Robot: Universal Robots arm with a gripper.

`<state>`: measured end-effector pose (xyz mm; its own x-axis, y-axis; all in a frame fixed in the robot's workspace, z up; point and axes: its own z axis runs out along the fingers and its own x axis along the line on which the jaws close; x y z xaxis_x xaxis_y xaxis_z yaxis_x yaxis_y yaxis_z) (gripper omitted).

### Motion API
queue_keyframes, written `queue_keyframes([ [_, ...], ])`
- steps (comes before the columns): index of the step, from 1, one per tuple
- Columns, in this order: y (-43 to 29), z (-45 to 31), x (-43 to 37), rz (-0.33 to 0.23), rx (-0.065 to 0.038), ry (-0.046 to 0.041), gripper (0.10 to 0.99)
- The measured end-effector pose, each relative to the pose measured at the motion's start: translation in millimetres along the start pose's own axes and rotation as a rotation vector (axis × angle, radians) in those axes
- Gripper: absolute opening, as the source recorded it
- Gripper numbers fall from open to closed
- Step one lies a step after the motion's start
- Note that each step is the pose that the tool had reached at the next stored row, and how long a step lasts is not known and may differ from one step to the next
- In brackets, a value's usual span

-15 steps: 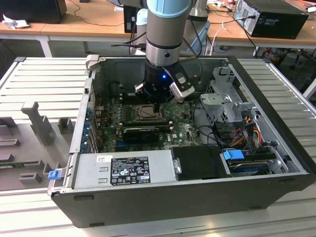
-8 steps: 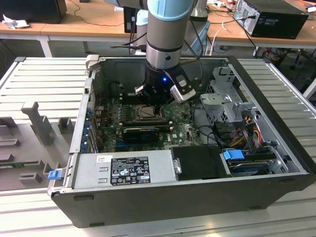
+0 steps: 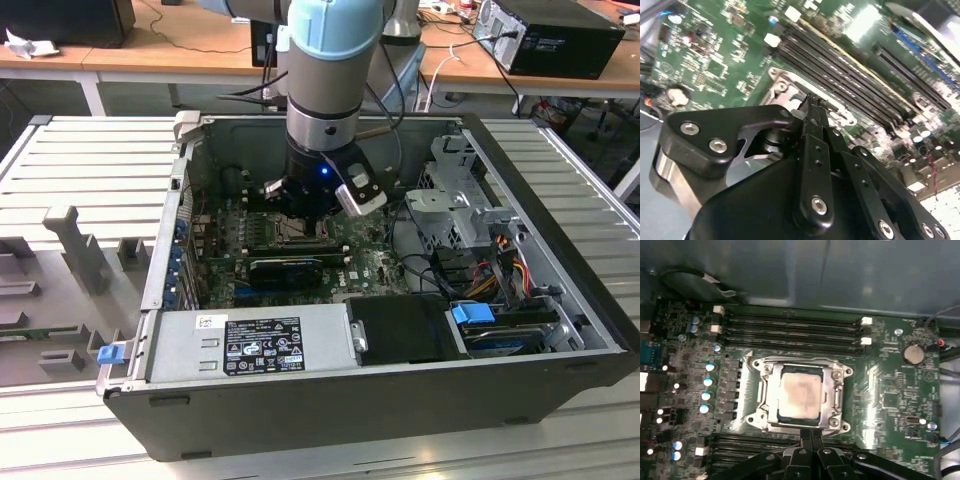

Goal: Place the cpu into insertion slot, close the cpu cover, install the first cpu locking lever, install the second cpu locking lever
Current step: 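Install the second cpu locking lever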

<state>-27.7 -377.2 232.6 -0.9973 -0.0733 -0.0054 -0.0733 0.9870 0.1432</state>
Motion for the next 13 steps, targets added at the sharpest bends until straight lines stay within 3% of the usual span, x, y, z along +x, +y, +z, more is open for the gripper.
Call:
queue_keyframes([
  [2, -0.3, 1.2, 13.7, 0.0, 0.0, 0.0, 0.106],
  [4, -0.7, 4.0, 19.7, -0.001, 0.0, -0.0001, 0.106],
  [9, -2.1, 14.0, 23.3, -0.009, -0.003, 0.0012, 0.106],
  [13, -5.4, 14.1, 30.9, -0.012, -0.013, 0.0007, 0.106],
])
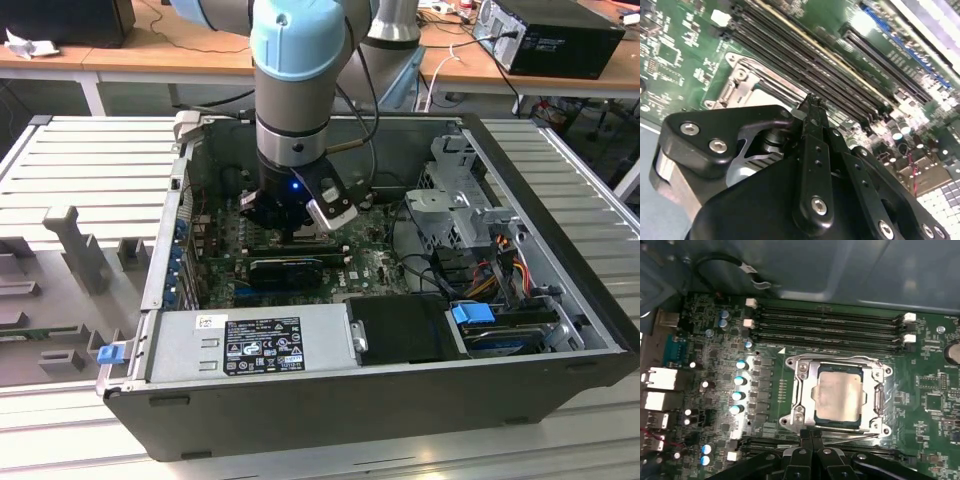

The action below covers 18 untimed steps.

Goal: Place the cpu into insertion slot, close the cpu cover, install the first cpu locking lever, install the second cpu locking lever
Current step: 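Install the second cpu locking lever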

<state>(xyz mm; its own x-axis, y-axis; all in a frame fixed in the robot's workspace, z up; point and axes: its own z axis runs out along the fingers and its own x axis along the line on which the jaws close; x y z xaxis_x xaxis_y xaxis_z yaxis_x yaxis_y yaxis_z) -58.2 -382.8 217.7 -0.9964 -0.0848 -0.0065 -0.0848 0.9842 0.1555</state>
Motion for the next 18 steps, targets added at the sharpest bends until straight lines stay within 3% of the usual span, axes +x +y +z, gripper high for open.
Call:
queue_keyframes([
  [2, -2.7, -0.4, 3.3, -0.001, -0.01, -0.0008, 0.106],
  [4, -5.9, -0.9, 6.7, -0.002, -0.03, -0.0023, 0.106],
  [7, -7.2, -0.8, 8.0, -0.001, -0.048, -0.004, 0.106],
  [18, -8.2, 5.4, 8.6, -0.001, -0.05, -0.0041, 0.106],
])
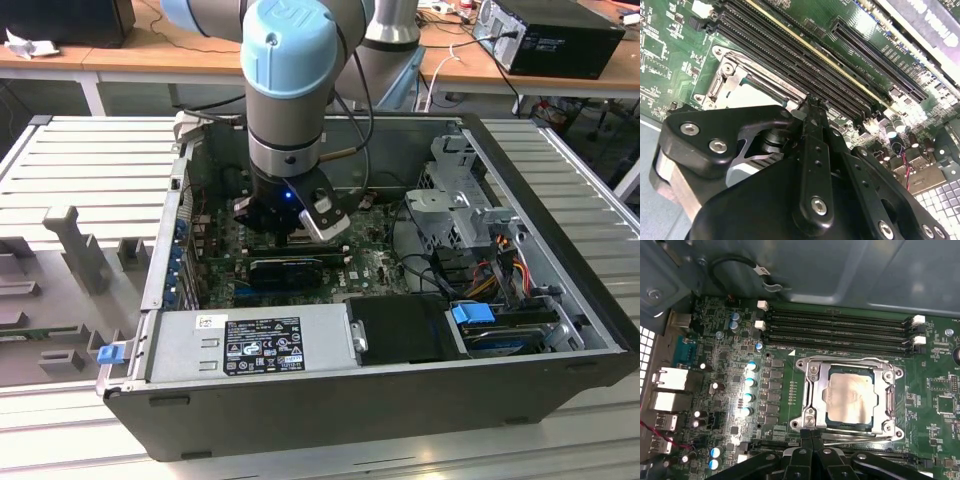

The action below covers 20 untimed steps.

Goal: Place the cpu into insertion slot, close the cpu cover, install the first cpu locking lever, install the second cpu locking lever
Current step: 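Install the second cpu locking lever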

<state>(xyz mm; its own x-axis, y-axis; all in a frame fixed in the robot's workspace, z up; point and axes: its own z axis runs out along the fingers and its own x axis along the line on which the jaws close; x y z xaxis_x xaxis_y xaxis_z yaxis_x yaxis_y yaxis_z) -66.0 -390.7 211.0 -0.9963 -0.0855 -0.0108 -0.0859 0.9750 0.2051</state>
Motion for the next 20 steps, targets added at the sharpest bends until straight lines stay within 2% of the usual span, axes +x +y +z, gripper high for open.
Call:
queue_keyframes([
  [5, -1.3, 4.3, 2.0, 0.0, -0.002, -0.0001, 0.106],
  [8, -3.6, 4.7, 3.9, 0.0, -0.011, -0.0009, 0.106],
  [9, -5.5, 4.5, 4.4, 0.0, -0.021, -0.0018, 0.106],
  [11, -7.4, 4.2, 4.8, 0.0, -0.034, -0.003, 0.106],
  [12, -9.0, 4.0, 5.1, 0.0, -0.05, -0.0043, 0.106],
  [13, -10.5, 3.9, 5.3, 0.0, -0.062, -0.0054, 0.106],
  [16, -14.6, 3.9, 7.5, -0.001, -0.075, -0.0066, 0.106],
  [17, -15.3, 4.3, 8.2, -0.001, -0.085, -0.0074, 0.106],
  [20, -15.9, 7.4, 8.6, -0.001, -0.103, -0.0091, 0.106],
])
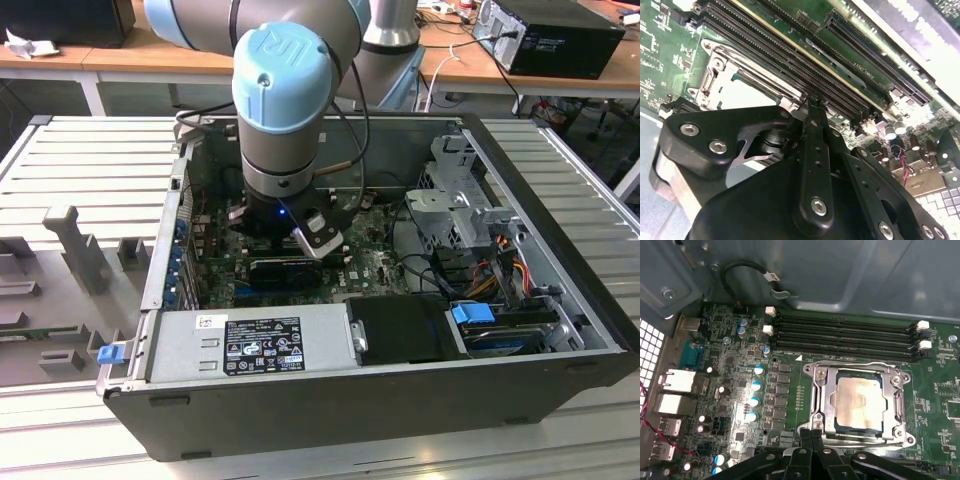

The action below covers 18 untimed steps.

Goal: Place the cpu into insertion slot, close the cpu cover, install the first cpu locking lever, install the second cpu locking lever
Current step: 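Install the second cpu locking lever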

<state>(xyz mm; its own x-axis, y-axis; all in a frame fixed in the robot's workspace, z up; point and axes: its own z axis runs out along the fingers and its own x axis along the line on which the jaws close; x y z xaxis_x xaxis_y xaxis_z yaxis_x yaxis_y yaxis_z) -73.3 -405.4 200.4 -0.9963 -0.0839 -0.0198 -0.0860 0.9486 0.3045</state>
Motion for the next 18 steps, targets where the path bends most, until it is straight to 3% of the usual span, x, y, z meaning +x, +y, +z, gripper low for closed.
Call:
queue_keyframes([
  [5, -0.2, 3.2, 1.3, 0.0, -0.02, -0.0016, 0.106],
  [14, 1.0, 7.6, 4.5, 0.0, -0.041, -0.0034, 0.106],
  [15, 1.3, 6.7, 4.5, 0.0, -0.041, -0.0035, 0.106],
  [18, 5.7, -6.8, 4.3, 0.0, -0.041, -0.0034, 0.106],
])
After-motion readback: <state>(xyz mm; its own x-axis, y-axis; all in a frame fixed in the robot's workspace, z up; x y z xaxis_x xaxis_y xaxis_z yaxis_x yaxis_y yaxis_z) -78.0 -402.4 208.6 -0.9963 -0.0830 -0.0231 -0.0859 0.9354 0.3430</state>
